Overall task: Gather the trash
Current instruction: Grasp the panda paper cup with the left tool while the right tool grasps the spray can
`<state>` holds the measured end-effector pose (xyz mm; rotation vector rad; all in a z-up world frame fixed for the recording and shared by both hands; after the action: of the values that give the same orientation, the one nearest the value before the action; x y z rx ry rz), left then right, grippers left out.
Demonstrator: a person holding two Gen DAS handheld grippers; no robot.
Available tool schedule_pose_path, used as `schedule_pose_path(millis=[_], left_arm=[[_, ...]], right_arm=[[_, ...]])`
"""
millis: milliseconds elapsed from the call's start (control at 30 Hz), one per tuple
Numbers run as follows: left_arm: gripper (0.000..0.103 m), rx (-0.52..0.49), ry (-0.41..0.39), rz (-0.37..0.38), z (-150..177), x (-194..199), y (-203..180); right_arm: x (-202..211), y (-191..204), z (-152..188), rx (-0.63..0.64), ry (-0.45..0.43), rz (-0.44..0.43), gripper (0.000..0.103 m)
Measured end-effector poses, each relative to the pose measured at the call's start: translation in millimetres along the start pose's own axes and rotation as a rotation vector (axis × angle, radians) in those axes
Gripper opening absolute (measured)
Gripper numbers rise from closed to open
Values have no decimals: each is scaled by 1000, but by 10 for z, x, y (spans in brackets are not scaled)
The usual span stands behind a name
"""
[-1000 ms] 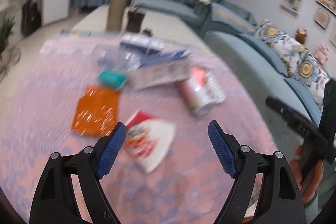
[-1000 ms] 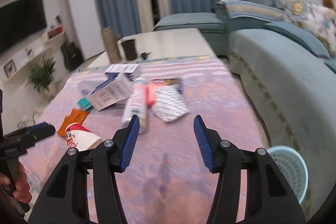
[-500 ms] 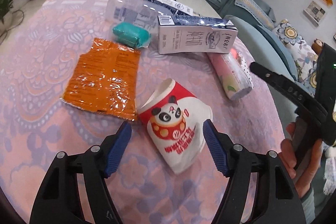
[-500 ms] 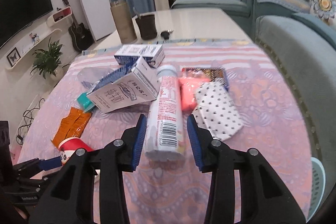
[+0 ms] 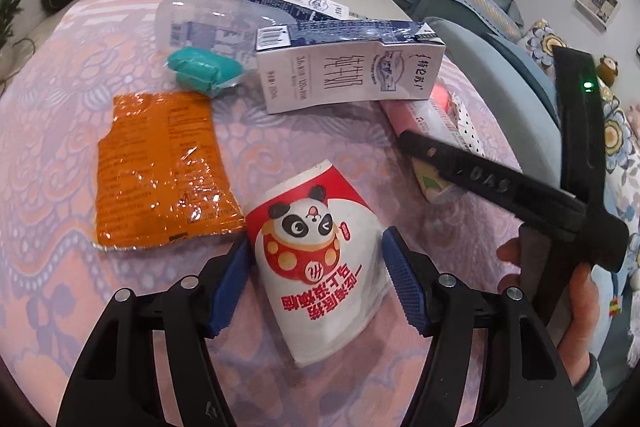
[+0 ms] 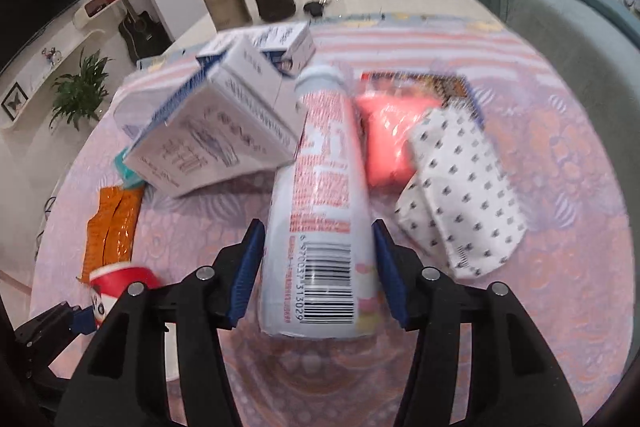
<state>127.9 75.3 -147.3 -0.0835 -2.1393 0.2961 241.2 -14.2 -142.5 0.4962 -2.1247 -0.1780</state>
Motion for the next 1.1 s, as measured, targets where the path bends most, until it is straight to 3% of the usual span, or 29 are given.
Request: schedule_pose_path(millis=[233, 533, 733, 867, 933, 1100], left_arm=[[47, -48, -50, 25, -3, 166, -100], [47, -115, -102, 72, 149, 511, -246], [47, -120, -127, 76, 154, 619, -294], [47, -146, -142, 70, 149, 650, -359], [47, -157, -150, 67, 147, 669, -387], [47, -176, -159, 70, 108, 684, -430]], right_arm=[[398, -40, 172, 8, -60, 0, 47], [1137, -194, 897, 38, -51, 62, 48], [1190, -275, 1238, 56, -4, 86, 48], [1106, -301, 1185, 24, 23, 53, 52], [1099, -299, 1113, 11, 18, 38, 63], [908, -349, 918, -34, 76, 45, 63]])
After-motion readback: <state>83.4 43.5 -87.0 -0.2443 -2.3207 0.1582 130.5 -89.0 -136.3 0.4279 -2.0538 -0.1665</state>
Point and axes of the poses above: each gripper's, at about its wrist camera, not at the fingertips, and x roughly against the way its jaws point, y to its left, z to its underside, the point moved 5 cm from there along -x, roughly the way its jaws point, and after that the axes turned 6 degrees about -z, right-handed, at the moved point
